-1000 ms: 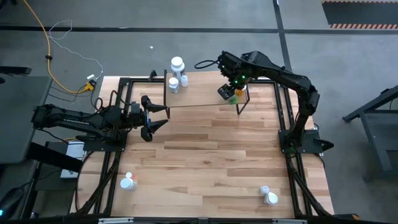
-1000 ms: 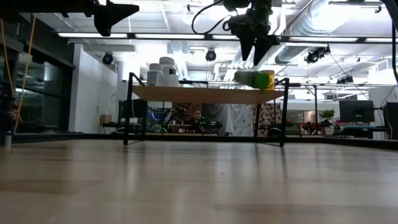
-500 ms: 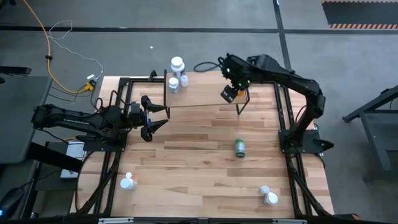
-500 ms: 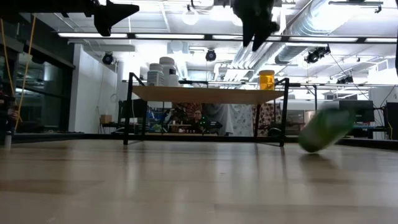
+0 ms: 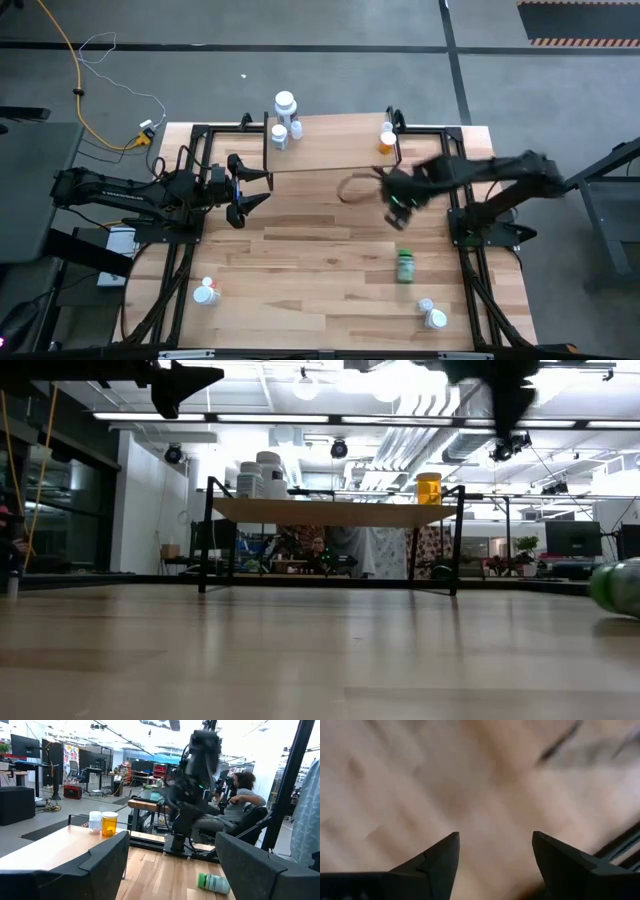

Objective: Pick and place medicine bottles onto shelf by color
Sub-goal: Put the green pill bottle on the shelf

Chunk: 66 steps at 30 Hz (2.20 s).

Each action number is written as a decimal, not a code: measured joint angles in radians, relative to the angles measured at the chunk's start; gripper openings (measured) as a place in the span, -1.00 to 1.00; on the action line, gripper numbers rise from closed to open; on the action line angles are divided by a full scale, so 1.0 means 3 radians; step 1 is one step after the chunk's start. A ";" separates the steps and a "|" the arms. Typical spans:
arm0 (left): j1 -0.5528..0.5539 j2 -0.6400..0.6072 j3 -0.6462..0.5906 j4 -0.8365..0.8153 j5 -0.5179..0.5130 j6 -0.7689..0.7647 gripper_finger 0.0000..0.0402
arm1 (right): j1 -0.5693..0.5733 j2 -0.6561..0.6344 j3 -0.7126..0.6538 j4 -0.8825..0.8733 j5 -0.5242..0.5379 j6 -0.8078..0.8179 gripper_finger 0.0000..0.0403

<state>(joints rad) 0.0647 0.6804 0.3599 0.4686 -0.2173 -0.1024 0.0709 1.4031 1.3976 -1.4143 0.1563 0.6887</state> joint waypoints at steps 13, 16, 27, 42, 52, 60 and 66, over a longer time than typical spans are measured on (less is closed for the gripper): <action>0.0000 -0.0001 0.0000 0.0025 -0.0002 -0.0061 0.43 | 0.2060 -0.0731 -0.1635 0.0914 -0.0657 0.3982 0.19; 0.0001 -0.0001 0.0000 0.0024 -0.0004 -0.0061 0.43 | 0.2257 -0.0712 -0.1864 0.1349 -0.0505 0.4327 0.19; 0.0000 -0.0001 0.0000 0.0023 -0.0006 -0.0060 0.43 | 0.2384 -0.0711 -0.2537 0.1832 -0.0460 0.4785 0.19; 0.0000 0.0000 0.0000 0.0011 -0.0006 -0.0087 0.43 | 0.2383 -0.0616 -0.2644 0.1912 -0.0173 0.4378 0.19; 0.0000 0.0000 0.0000 0.0011 -0.0006 -0.0086 0.43 | 0.2360 -0.0226 -0.2634 0.2141 -0.0162 0.3783 0.20; 0.0000 0.0000 0.0000 0.0011 -0.0006 -0.0098 0.43 | 0.2360 -0.0071 -0.2650 0.2322 -0.0148 0.3659 0.13; 0.0000 0.0000 0.0000 0.0011 -0.0006 -0.0096 0.43 | 0.2360 -0.0069 -0.2649 0.2719 0.0262 0.3306 -0.11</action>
<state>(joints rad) 0.0647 0.6804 0.3599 0.4721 -0.2192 -0.1312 0.7788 1.3823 0.6029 -0.5987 0.2350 1.6805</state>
